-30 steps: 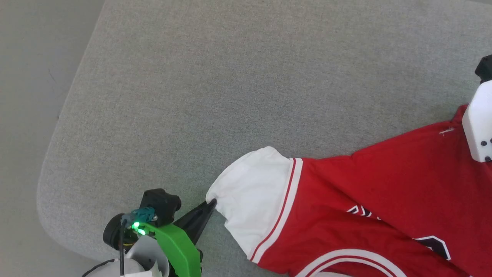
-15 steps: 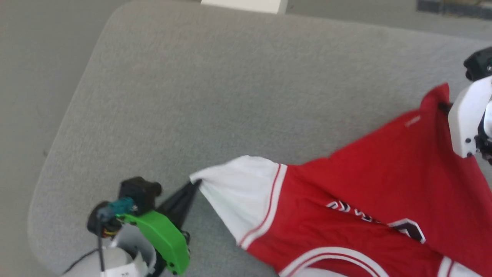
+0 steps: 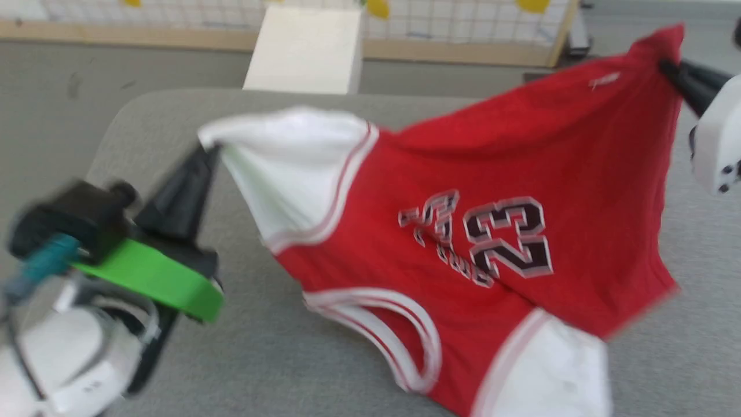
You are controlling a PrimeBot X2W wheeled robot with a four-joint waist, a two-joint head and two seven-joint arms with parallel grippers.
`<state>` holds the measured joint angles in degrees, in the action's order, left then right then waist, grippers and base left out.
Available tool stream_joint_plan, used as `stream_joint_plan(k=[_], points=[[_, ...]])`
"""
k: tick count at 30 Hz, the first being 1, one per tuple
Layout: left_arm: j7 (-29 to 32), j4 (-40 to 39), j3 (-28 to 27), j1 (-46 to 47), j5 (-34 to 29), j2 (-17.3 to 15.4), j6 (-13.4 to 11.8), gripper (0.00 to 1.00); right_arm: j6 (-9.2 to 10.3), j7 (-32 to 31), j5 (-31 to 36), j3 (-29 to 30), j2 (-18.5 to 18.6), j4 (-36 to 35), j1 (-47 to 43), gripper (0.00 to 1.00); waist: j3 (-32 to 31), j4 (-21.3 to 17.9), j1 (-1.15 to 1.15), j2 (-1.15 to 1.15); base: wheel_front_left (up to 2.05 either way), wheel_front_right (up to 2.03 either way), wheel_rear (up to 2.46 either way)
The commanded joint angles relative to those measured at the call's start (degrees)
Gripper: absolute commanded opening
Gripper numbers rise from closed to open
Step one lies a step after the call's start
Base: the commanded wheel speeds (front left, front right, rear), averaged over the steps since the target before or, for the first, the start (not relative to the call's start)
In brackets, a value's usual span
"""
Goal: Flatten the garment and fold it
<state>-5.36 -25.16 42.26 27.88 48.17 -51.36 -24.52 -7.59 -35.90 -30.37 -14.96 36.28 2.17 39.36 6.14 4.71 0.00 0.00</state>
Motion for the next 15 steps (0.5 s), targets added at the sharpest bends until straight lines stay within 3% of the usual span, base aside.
stream_joint_plan(k=[1, 8, 15], points=[[0.08, -1.05, -1.36, 1.99, -0.58, -0.87, -0.81, 0.0, 0.1, 0.89, -0.26, 0.69, -0.01, -1.38, 1.23, 0.0, -3.14, -3.38, 0.0, 0.0, 0.0, 0.0, 0.0], [-1.52, -6.1, -8.45, 7.7, -0.98, -3.5, -2.61, 0.0, 0.1, 3.97, 0.24, 3.31, -2.82, -6.81, 3.04, 0.0, -3.42, -6.66, 0.0, 0.0, 0.0, 0.0, 0.0], [-2.08, -7.52, -13.82, 15.16, -1.17, -4.02, -2.69, 0.0, 0.1, 4.82, 0.65, 4.76, -4.56, -10.59, 5.23, 0.0, -1.72, -8.77, 0.0, 0.0, 0.0, 0.0, 0.0]])
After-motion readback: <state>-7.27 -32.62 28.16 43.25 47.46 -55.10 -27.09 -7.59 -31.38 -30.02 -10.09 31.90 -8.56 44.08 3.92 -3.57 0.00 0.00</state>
